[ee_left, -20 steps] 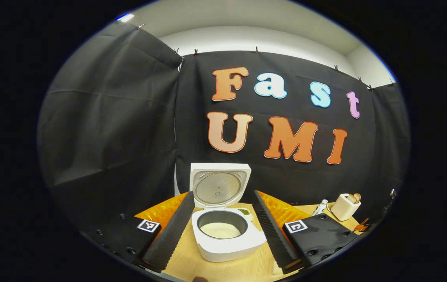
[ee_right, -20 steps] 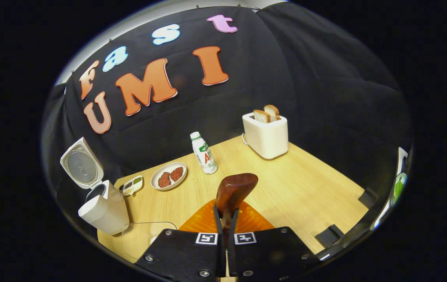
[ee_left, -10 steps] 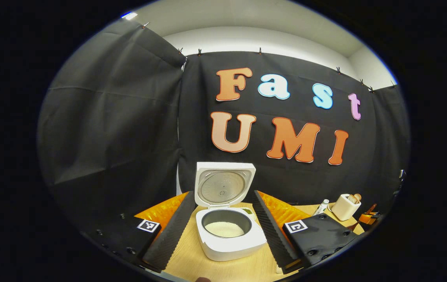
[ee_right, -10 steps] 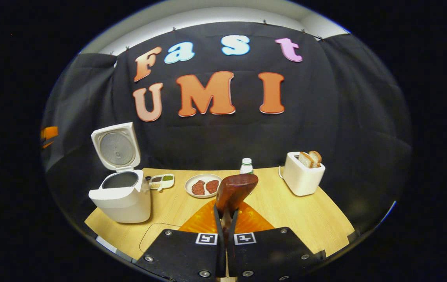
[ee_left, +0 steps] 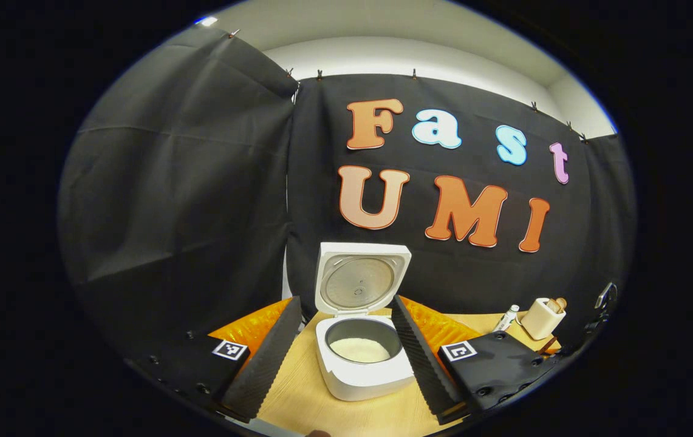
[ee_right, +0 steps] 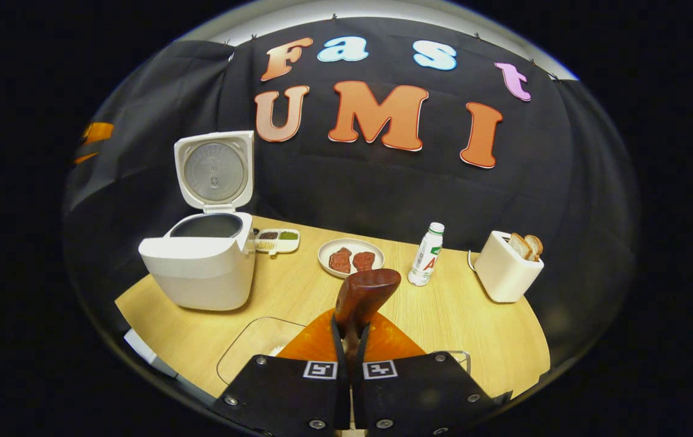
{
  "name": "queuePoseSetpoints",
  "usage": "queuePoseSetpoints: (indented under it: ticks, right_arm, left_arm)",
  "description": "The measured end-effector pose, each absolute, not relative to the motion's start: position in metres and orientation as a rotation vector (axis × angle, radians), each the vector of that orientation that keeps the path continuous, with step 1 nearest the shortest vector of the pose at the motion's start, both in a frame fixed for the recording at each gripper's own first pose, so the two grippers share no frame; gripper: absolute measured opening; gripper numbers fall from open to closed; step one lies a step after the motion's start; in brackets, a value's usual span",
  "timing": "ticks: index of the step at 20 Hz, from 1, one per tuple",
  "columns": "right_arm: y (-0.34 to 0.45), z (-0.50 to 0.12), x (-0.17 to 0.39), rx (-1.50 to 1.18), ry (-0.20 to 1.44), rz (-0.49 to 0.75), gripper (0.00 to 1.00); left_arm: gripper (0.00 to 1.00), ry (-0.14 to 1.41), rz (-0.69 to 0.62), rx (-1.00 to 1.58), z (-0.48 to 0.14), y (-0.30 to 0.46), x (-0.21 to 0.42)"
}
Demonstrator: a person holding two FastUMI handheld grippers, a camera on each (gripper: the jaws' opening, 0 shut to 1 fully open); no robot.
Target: Close the left gripper, press the button to open the rice cooker; take a wooden spoon from the chopstick holder with the right hand, scoop a spoonful of rice and pour it into the rice cooker, then put the wooden spoon back into the chopstick holder.
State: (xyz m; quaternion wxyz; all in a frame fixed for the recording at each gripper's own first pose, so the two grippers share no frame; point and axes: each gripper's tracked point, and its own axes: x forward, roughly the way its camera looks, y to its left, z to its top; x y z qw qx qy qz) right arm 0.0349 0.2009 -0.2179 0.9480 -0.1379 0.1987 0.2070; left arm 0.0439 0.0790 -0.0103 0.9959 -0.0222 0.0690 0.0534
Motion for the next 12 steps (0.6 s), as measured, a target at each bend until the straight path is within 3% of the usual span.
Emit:
queuePoseSetpoints:
  ticks: [6, 12]
  right_arm:
    - [0.205, -0.274, 0.019, -0.426, 0.476, 0.426, 0.01]
    - [0.197, -0.289, 0.011, -0.217, 0.546, 0.33, 0.01]
  left_arm:
    - [1.0, 0.191, 0.102, -0.028, -0.034, 0.086, 0.043]
    - [1.0, 0.217, 0.095, -0.031, -0.046, 0.086, 0.051]
